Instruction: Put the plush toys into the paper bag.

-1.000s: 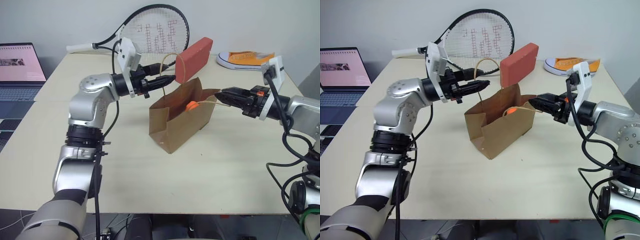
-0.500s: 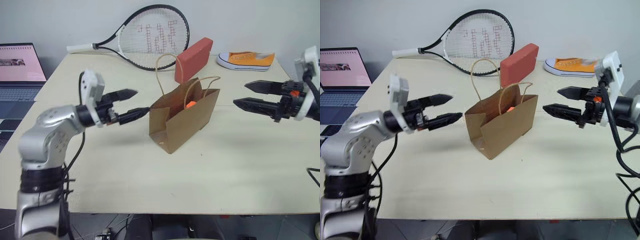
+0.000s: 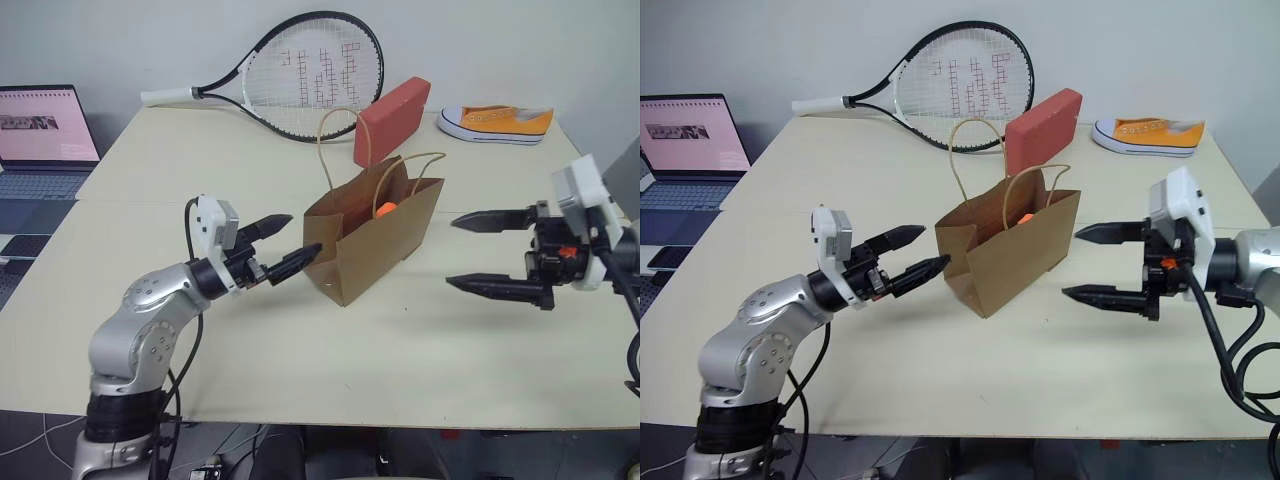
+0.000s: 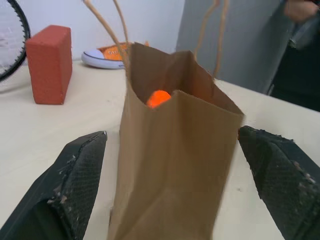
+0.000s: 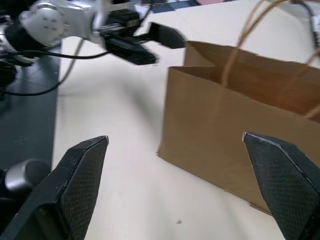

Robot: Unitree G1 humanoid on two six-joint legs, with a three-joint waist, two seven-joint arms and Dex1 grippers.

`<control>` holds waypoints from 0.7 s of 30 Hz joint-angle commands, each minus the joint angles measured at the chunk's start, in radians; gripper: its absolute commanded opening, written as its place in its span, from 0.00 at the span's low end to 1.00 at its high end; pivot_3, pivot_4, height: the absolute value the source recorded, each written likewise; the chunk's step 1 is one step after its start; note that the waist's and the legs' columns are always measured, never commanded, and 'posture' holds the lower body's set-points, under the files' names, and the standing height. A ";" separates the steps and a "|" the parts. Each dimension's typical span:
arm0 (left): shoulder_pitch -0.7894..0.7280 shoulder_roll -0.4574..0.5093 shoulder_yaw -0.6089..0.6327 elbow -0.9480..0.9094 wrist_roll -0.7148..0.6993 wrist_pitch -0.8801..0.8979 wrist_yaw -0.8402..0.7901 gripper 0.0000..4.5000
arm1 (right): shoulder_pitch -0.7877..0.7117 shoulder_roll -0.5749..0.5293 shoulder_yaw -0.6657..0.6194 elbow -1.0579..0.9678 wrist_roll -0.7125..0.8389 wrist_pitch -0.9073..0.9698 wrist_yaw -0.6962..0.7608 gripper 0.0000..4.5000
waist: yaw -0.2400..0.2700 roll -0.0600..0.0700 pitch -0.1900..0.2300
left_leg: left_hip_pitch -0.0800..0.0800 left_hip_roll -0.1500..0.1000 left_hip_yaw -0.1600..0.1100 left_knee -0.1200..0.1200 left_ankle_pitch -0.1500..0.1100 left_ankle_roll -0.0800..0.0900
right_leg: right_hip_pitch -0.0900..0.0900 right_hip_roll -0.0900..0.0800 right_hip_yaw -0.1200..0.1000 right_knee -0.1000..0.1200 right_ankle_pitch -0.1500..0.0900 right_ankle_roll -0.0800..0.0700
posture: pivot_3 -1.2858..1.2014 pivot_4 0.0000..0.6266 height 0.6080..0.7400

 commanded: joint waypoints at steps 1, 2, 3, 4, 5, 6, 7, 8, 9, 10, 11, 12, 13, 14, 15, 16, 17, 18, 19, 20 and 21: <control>-0.053 -0.012 -0.037 0.046 0.004 -0.044 -0.039 1.00 | -0.007 -0.011 -0.007 -0.027 0.020 -0.003 -0.005 1.00 | 0.000 0.000 0.000 | 0.000 0.000 0.000 0.000 0.000 0.000 | 0.000 0.000 0.000 0.000 0.000 0.000 | 0.52 0.24 1.00; -0.060 -0.012 -0.043 0.057 0.002 -0.045 -0.046 1.00 | -0.007 -0.012 -0.007 -0.029 0.023 -0.001 -0.005 1.00 | 0.000 0.000 0.000 | 0.000 0.000 0.000 0.000 0.000 0.000 | 0.000 0.000 0.000 0.000 0.000 0.000 | 0.52 0.24 1.00; -0.064 -0.010 -0.048 0.063 -0.001 -0.044 -0.055 1.00 | -0.007 -0.013 -0.007 -0.030 0.025 0.001 -0.006 1.00 | 0.000 0.000 0.000 | 0.000 0.000 0.000 0.000 0.000 0.000 | 0.000 0.000 0.000 0.000 0.000 0.000 | 0.52 0.24 1.00; -0.067 -0.002 -0.057 0.064 -0.007 -0.038 -0.071 1.00 | -0.007 -0.014 -0.009 -0.033 0.029 0.003 -0.007 1.00 | 0.000 0.000 0.000 | 0.000 0.000 0.000 0.000 0.000 0.000 | 0.000 0.000 0.000 0.000 0.000 0.000 | 0.52 0.24 1.00; -0.067 0.007 -0.065 0.061 -0.015 -0.030 -0.089 1.00 | -0.005 -0.015 -0.012 -0.037 0.033 0.007 -0.009 1.00 | -0.001 0.000 0.000 | 0.000 0.000 0.000 -0.001 0.000 0.000 | 0.000 0.000 0.000 0.000 0.000 0.001 | 0.52 0.24 1.00; -0.067 0.014 -0.070 0.058 -0.023 -0.023 -0.104 1.00 | -0.003 -0.017 -0.015 -0.040 0.037 0.010 -0.010 1.00 | -0.002 0.000 0.000 | 0.000 0.000 0.000 -0.001 0.000 0.000 | -0.001 0.000 0.000 0.000 0.000 0.001 | 0.52 0.24 1.00; -0.067 0.019 -0.072 0.056 -0.028 -0.018 -0.112 1.00 | -0.001 -0.018 -0.018 -0.043 0.040 0.012 -0.011 1.00 | -0.002 0.000 0.000 | 0.000 0.000 0.000 -0.001 0.000 0.000 | -0.001 0.000 0.000 0.000 0.000 0.001 | 0.52 0.24 1.00; -0.067 0.024 -0.071 0.056 -0.030 -0.016 -0.117 1.00 | 0.001 -0.019 -0.022 -0.045 0.044 0.016 -0.014 1.00 | -0.002 0.000 0.000 | 0.000 0.000 0.000 -0.001 0.000 0.000 | -0.001 0.000 0.000 0.000 0.000 0.001 | 0.52 0.24 1.00; -0.069 0.028 -0.069 0.057 -0.033 -0.014 -0.121 1.00 | 0.004 -0.020 -0.026 -0.047 0.049 0.020 -0.019 1.00 | -0.002 0.000 0.000 | 0.000 0.000 0.000 -0.001 0.000 0.000 | -0.001 0.000 0.000 0.000 0.000 0.000 | 0.52 0.24 1.00; -0.069 0.031 -0.069 0.057 -0.035 -0.010 -0.126 1.00 | 0.006 -0.021 -0.030 -0.048 0.054 0.024 -0.024 1.00 | -0.002 0.000 0.000 | 0.000 0.000 0.000 -0.001 0.000 0.000 | -0.001 0.000 0.000 0.000 0.000 0.000 | 0.52 0.24 1.00; -0.069 0.035 -0.071 0.055 -0.036 -0.008 -0.130 1.00 | 0.009 -0.022 -0.033 -0.050 0.058 0.025 -0.028 1.00 | -0.002 0.000 0.000 | 0.000 0.000 0.000 -0.001 0.000 0.000 | -0.001 0.000 0.000 0.000 0.000 0.000 | 0.52 0.24 1.00; -0.068 0.036 -0.076 0.053 -0.038 -0.005 -0.132 1.00 | 0.011 -0.023 -0.035 -0.051 0.061 0.026 -0.032 1.00 | -0.001 0.000 0.000 | 0.000 0.000 0.000 -0.001 0.000 0.000 | 0.000 0.000 0.000 0.000 0.000 0.000 | 0.52 0.24 1.00; -0.066 0.037 -0.080 0.049 -0.037 -0.005 -0.134 1.00 | 0.012 -0.024 -0.036 -0.052 0.065 0.027 -0.034 1.00 | -0.001 0.000 0.000 | 0.000 0.000 0.000 -0.001 0.000 0.000 | 0.000 0.000 0.000 0.000 0.000 0.000 | 0.52 0.24 1.00; -0.064 0.039 -0.086 0.045 -0.034 -0.004 -0.138 1.00 | 0.012 -0.024 -0.039 -0.053 0.069 0.030 -0.037 1.00 | -0.001 0.000 0.000 | 0.000 0.000 0.000 -0.001 0.000 0.000 | 0.000 0.000 0.000 0.000 0.000 0.000 | 0.52 0.24 1.00; -0.061 0.038 -0.090 0.041 -0.032 -0.004 -0.139 1.00 | 0.012 -0.026 -0.041 -0.054 0.073 0.032 -0.039 1.00 | 0.000 0.000 0.000 | 0.000 0.000 0.000 -0.001 0.000 0.000 | 0.000 0.000 0.000 0.000 0.000 0.000 | 0.52 0.24 1.00; -0.059 0.037 -0.093 0.037 -0.029 -0.006 -0.137 1.00 | 0.012 -0.027 -0.043 -0.054 0.076 0.033 -0.039 1.00 | 0.000 0.000 0.000 | 0.000 0.000 0.000 -0.001 0.000 0.000 | 0.000 0.000 0.000 0.000 0.000 0.000 | 0.52 0.24 1.00; -0.059 0.036 -0.097 0.035 -0.021 -0.009 -0.132 1.00 | 0.010 -0.029 -0.043 -0.052 0.077 0.034 -0.040 1.00 | 0.000 0.000 0.000 | 0.000 0.000 0.000 -0.001 0.000 0.000 | 0.000 0.000 0.000 0.000 0.000 0.000 | 0.52 0.24 1.00; -0.059 0.036 -0.104 0.033 -0.009 -0.016 -0.128 1.00 | 0.008 -0.032 -0.043 -0.050 0.079 0.035 -0.040 1.00 | 0.000 0.000 0.000 | 0.000 0.000 0.000 -0.001 0.000 0.000 | 0.000 0.000 0.000 0.000 0.000 0.000 | 0.52 0.24 1.00; -0.059 0.036 -0.109 0.032 -0.002 -0.021 -0.125 1.00 | 0.007 -0.034 -0.043 -0.048 0.081 0.036 -0.040 1.00 | 0.000 0.000 0.000 | 0.000 0.000 0.000 -0.001 0.000 0.000 | 0.000 0.000 0.000 0.000 0.000 0.000 | 0.52 0.24 1.00; -0.058 0.030 -0.118 0.029 0.008 -0.026 -0.115 1.00 | 0.006 -0.035 -0.042 -0.046 0.081 0.035 -0.041 1.00 | 0.000 0.000 0.000 | 0.000 0.000 0.000 -0.001 0.000 0.000 | 0.000 0.000 0.000 0.000 0.000 0.000 | 0.52 0.24 1.00; -0.054 0.025 -0.131 0.026 0.023 -0.033 -0.105 1.00 | 0.005 -0.037 -0.040 -0.045 0.082 0.033 -0.040 1.00 | 0.000 0.000 0.000 | 0.000 0.000 0.000 -0.001 0.000 0.000 | 0.000 0.000 0.000 0.000 0.000 0.000 | 0.52 0.24 1.00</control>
